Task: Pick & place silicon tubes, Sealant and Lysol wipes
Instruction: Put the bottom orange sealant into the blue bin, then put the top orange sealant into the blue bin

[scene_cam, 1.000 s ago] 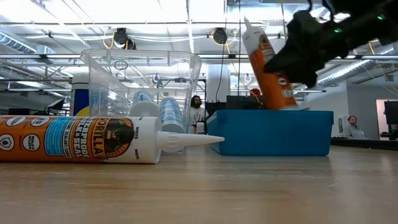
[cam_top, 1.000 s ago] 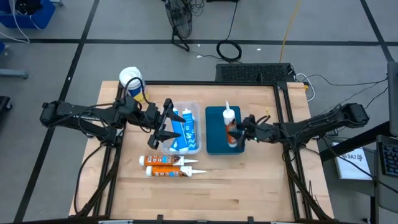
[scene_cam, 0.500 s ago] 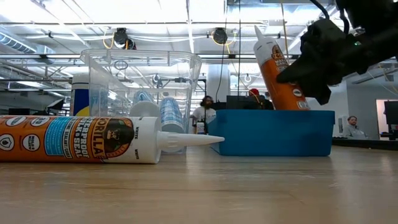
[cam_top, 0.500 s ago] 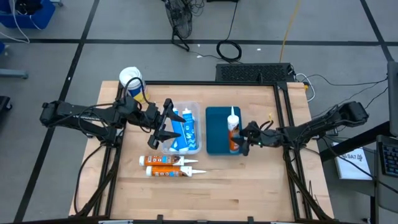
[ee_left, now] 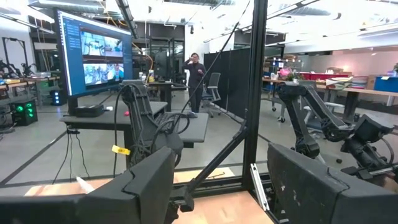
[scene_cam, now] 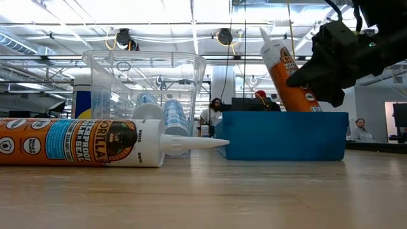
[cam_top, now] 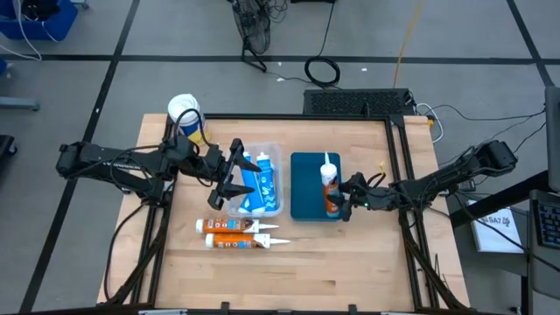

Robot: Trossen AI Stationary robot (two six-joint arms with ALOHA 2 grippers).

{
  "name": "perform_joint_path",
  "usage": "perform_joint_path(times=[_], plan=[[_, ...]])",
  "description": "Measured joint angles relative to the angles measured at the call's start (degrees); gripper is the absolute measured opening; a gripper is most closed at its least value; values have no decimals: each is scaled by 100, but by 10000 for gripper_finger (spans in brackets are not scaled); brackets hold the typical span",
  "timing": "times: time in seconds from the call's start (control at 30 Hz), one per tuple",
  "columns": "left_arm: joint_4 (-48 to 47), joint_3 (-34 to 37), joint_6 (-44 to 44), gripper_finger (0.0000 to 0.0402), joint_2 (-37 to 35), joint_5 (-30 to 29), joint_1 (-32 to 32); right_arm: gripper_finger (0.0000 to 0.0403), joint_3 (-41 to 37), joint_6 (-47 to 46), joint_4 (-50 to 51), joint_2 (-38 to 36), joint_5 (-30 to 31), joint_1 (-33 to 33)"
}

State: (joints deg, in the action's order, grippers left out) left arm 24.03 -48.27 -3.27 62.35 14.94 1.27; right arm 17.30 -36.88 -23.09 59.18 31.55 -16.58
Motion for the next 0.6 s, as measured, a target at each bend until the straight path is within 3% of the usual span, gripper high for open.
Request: perform_joint_path(times=[0.2,0.6], plan=[[2,0,0,253,0,-1,0,262,9,18,-1,-4,7,-2],[0,0,1,253,0,0,1,246,9,177,26,-2,5,-2]])
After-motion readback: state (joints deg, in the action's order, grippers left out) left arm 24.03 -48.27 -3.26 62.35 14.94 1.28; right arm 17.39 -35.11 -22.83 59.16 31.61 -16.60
